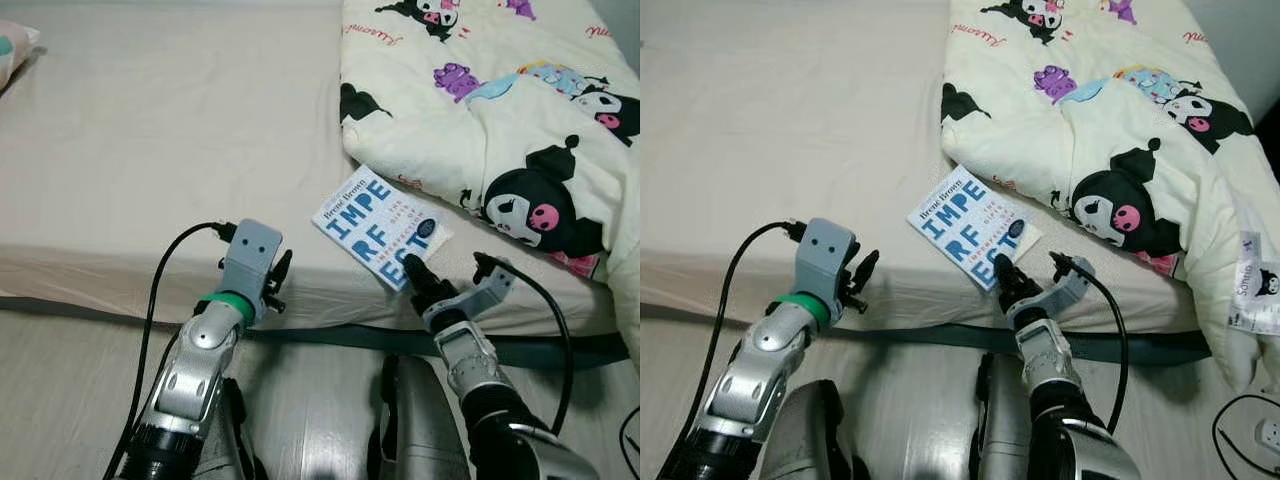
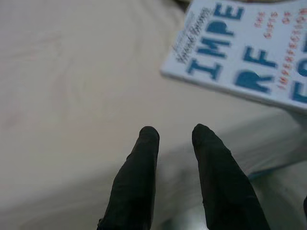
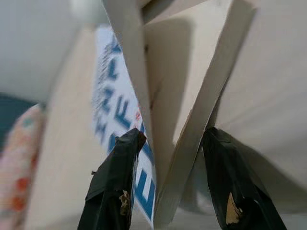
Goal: Clean up the room
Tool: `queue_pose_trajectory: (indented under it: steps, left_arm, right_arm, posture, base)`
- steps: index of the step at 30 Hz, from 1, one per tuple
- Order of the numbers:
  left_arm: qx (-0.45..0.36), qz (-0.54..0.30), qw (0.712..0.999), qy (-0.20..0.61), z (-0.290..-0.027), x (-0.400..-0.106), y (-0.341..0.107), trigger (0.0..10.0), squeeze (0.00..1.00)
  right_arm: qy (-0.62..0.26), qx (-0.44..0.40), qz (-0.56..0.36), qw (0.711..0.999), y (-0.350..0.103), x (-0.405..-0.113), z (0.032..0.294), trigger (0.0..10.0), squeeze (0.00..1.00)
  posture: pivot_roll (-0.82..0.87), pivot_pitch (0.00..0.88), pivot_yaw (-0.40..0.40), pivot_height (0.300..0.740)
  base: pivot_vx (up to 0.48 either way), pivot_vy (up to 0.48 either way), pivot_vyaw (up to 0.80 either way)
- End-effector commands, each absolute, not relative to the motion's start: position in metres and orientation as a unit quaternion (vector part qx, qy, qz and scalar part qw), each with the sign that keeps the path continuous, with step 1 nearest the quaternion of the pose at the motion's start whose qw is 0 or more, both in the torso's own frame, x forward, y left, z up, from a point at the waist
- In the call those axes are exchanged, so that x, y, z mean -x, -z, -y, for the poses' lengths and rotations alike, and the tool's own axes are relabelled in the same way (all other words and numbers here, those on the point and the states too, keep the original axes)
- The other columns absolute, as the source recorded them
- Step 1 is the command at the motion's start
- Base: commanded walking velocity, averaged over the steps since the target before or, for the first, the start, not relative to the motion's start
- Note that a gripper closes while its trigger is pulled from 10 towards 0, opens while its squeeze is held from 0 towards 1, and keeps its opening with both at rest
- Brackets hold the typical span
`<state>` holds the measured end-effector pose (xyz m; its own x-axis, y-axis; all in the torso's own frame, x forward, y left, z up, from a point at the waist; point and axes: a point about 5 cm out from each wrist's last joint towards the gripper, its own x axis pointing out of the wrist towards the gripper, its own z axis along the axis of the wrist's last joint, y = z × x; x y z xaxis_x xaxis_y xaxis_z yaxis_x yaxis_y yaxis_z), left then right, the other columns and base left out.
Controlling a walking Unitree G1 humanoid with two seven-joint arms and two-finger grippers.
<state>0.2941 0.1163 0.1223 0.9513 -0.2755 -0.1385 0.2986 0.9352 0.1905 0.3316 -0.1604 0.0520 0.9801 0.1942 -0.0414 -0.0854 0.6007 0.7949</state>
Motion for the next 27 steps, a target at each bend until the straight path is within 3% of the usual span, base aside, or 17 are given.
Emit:
queue_pose_trajectory:
  steps: [1,8,13,17,24,25,26,27]
  left_arm:
    - [-0.111,-0.066,0.981,0.145,-0.118,-0.289,-0.119,10.0,0.0]
    - [-0.115,-0.071,0.98,0.145,-0.12,-0.285,-0.12,10.0,0.0]
    - [-0.116,-0.074,0.98,0.144,-0.122,-0.284,-0.121,10.0,0.0]
    - [-0.118,-0.078,0.979,0.145,-0.123,-0.282,-0.12,10.0,0.0]
    - [-0.118,-0.083,0.979,0.145,-0.123,-0.278,-0.12,10.0,0.0]
    - [-0.118,-0.084,0.979,0.144,-0.124,-0.278,-0.12,10.0,0.0]
    - [-0.118,-0.084,0.979,0.144,-0.124,-0.278,-0.12,10.0,0.0]
    - [-0.117,-0.085,0.979,0.144,-0.123,-0.277,-0.119,10.0,0.0]
  right_arm:
    - [-0.11,-0.463,-0.075,0.876,-0.051,-0.332,0.145,10.0,0.0]
    - [-0.133,-0.495,-0.05,0.857,-0.074,-0.35,0.13,10.0,0.0]
    - [-0.11,-0.53,-0.021,0.84,-0.084,-0.358,0.135,10.0,0.0]
    - [-0.053,-0.585,-0.03,0.809,-0.082,-0.361,0.144,10.0,0.0]
    - [-0.051,-0.533,-0.075,0.841,-0.063,-0.349,0.135,10.0,0.0]
    - [-0.054,-0.526,-0.078,0.845,-0.059,-0.346,0.134,10.0,0.78]
    - [-0.054,-0.526,-0.078,0.845,-0.059,-0.346,0.134,10.0,0.78]
    - [-0.054,-0.526,-0.079,0.845,-0.054,-0.342,0.134,10.0,1.0]
  posture:
    - [0.12,0.167,0.11,0.536]
    - [0.15,0.176,0.116,0.536]
    - [0.15,0.177,0.122,0.536]
    - [0.15,0.179,0.129,0.536]
    - [0.15,0.192,0.124,0.536]
    - [0.14,0.199,0.122,0.536]
    - [0.14,0.199,0.122,0.536]
    - [0.13,0.207,0.124,0.536]
  base:
    - [0.0,0.0,0.0]
    - [0.0,0.0,0.0]
    - [0.0,0.0,0.0]
    - [0.0,0.0,0.0]
    - [0.0,0.0,0.0]
    - [0.0,0.0,0.0]
    - [0.0,0.0,0.0]
    - [0.0,0.0,0.0]
